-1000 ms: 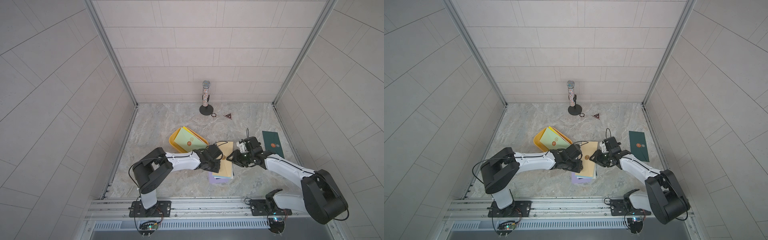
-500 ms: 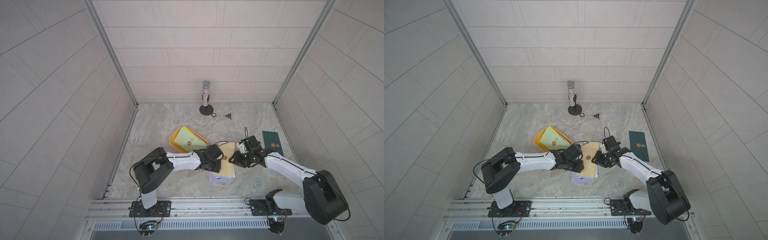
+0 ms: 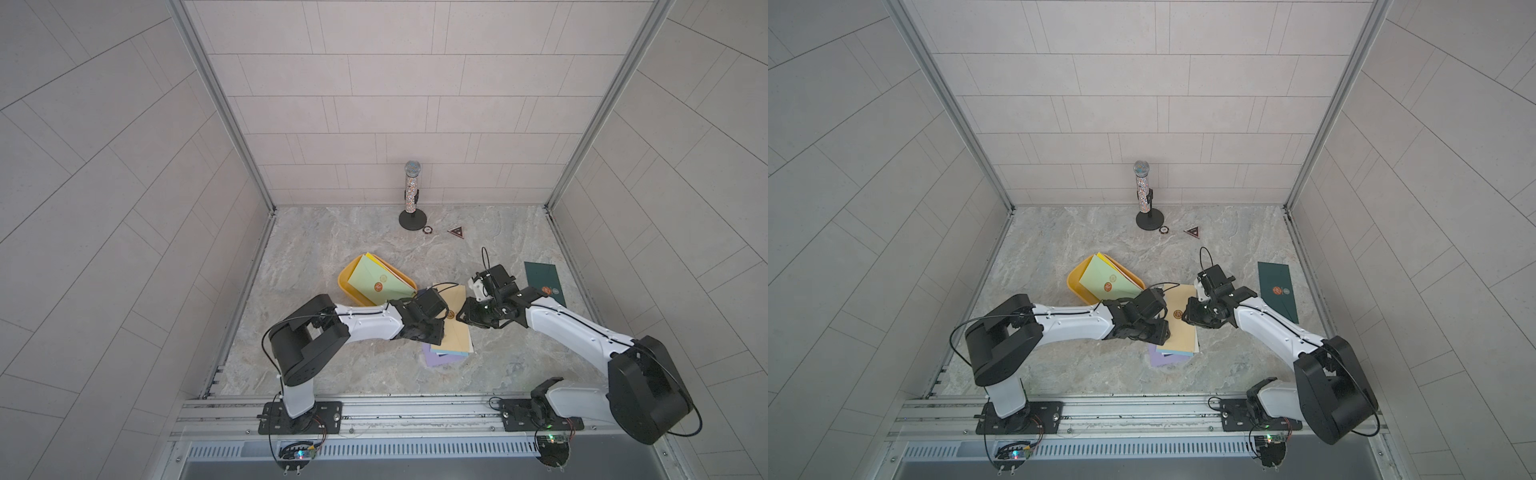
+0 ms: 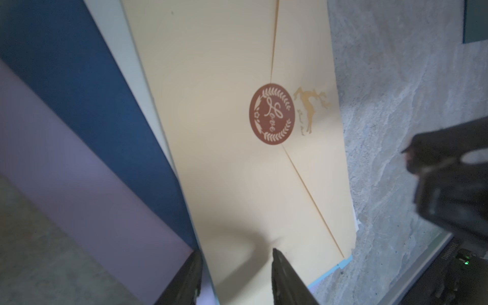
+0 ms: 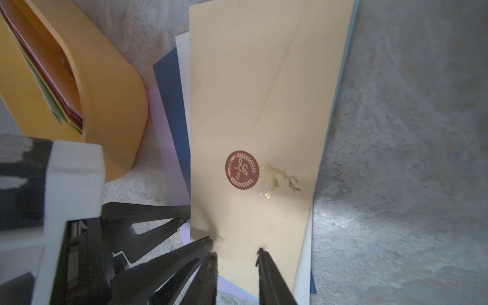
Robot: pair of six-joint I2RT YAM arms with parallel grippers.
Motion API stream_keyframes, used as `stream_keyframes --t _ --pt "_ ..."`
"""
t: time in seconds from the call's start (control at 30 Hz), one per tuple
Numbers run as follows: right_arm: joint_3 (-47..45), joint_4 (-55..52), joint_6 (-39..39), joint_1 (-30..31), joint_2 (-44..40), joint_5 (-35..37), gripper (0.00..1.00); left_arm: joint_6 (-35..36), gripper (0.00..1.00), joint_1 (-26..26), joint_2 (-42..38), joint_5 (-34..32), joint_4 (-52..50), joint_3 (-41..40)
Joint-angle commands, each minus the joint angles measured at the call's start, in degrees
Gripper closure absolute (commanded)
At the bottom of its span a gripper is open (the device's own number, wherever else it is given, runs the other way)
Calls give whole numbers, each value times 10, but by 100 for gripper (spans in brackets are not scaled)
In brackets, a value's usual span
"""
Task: Put the sealed envelopes into the storage box
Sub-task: Pick up the envelope from the center of the board.
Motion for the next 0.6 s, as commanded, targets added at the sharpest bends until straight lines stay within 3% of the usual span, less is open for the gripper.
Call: stream_keyframes --t 0.0,0.23,0.57 --pt "5 -27 -17 0 4 49 65 -2 51 -3 20 -6 -18 -3" --pt "12 -8 -40 -26 61 79 51 -1 50 -3 15 -10 -22 0" --pt "18 52 -25 -30 140 3 54 -5 50 -3 21 -7 -16 1"
